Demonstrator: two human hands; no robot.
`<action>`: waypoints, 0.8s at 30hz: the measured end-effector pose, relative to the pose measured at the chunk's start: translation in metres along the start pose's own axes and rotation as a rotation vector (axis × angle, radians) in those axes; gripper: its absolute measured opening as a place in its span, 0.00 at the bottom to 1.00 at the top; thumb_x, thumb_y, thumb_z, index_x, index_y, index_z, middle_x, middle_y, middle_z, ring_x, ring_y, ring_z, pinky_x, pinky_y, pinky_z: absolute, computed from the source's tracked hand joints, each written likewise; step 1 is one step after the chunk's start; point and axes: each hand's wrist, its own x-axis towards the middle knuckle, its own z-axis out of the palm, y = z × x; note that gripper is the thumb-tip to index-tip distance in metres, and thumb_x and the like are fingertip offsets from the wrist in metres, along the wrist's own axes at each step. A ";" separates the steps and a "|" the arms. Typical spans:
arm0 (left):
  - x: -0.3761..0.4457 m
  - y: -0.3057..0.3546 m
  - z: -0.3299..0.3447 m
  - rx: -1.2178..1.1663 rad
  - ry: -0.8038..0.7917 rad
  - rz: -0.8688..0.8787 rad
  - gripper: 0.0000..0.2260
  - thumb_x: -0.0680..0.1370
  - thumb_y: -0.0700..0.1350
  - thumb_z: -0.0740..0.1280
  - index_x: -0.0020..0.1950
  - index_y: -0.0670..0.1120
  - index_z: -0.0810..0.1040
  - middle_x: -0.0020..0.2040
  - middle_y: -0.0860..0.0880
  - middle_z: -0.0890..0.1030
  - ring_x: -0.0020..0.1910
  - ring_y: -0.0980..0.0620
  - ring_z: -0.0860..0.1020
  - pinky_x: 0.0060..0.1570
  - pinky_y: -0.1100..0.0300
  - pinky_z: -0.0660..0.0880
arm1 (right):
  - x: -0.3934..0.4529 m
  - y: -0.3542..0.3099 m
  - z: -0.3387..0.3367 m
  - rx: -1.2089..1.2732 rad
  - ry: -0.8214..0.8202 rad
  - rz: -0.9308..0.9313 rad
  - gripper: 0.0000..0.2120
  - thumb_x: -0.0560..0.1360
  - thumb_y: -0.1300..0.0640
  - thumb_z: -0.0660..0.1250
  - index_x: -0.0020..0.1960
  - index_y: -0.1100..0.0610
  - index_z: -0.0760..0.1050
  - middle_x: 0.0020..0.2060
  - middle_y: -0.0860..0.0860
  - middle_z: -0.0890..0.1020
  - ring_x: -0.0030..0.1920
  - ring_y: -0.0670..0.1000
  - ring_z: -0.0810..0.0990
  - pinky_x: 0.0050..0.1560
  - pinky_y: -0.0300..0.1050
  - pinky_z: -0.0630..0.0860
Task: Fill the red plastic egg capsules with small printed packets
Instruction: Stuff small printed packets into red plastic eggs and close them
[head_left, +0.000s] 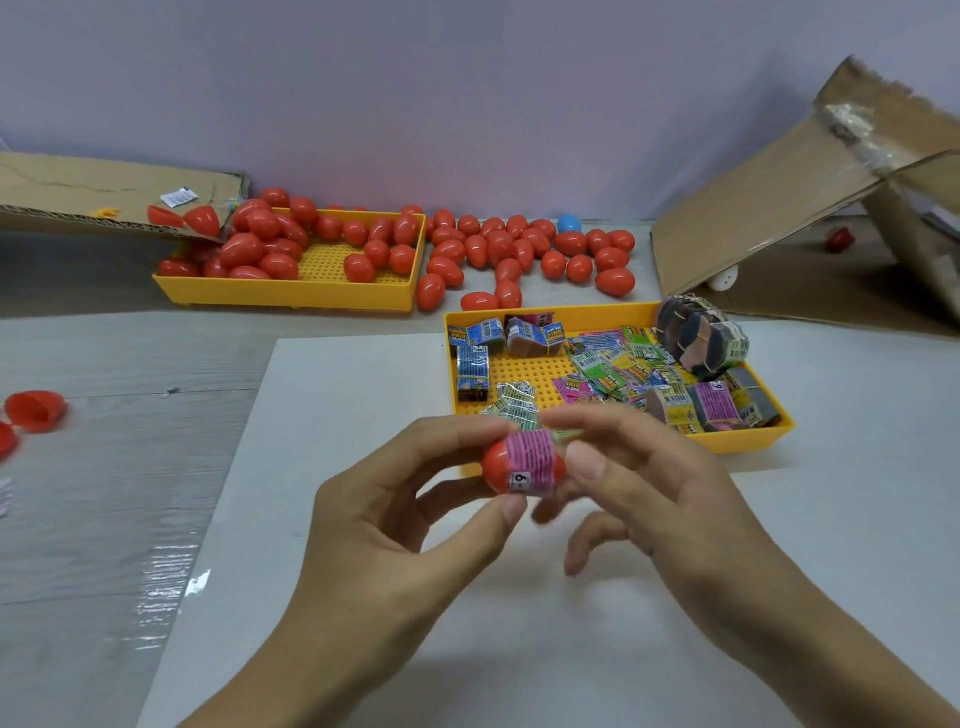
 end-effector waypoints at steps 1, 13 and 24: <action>0.000 0.000 0.000 0.020 -0.022 0.030 0.16 0.70 0.40 0.73 0.58 0.45 0.82 0.54 0.43 0.83 0.56 0.42 0.82 0.52 0.59 0.80 | 0.001 -0.001 0.000 0.008 -0.022 0.029 0.15 0.69 0.45 0.70 0.52 0.50 0.82 0.41 0.55 0.84 0.39 0.53 0.84 0.30 0.44 0.78; 0.000 -0.001 0.000 0.026 -0.021 0.062 0.17 0.71 0.38 0.73 0.57 0.52 0.81 0.53 0.48 0.83 0.56 0.45 0.82 0.53 0.59 0.80 | -0.004 0.004 0.010 -0.182 0.081 -0.318 0.13 0.69 0.54 0.76 0.53 0.48 0.81 0.45 0.50 0.85 0.45 0.54 0.85 0.31 0.44 0.80; 0.001 -0.025 0.001 0.159 0.093 0.164 0.19 0.63 0.34 0.73 0.48 0.52 0.83 0.42 0.49 0.83 0.39 0.49 0.85 0.38 0.60 0.82 | 0.040 -0.072 -0.088 -1.060 0.670 -0.963 0.13 0.74 0.60 0.75 0.57 0.57 0.78 0.46 0.48 0.82 0.41 0.45 0.82 0.42 0.35 0.78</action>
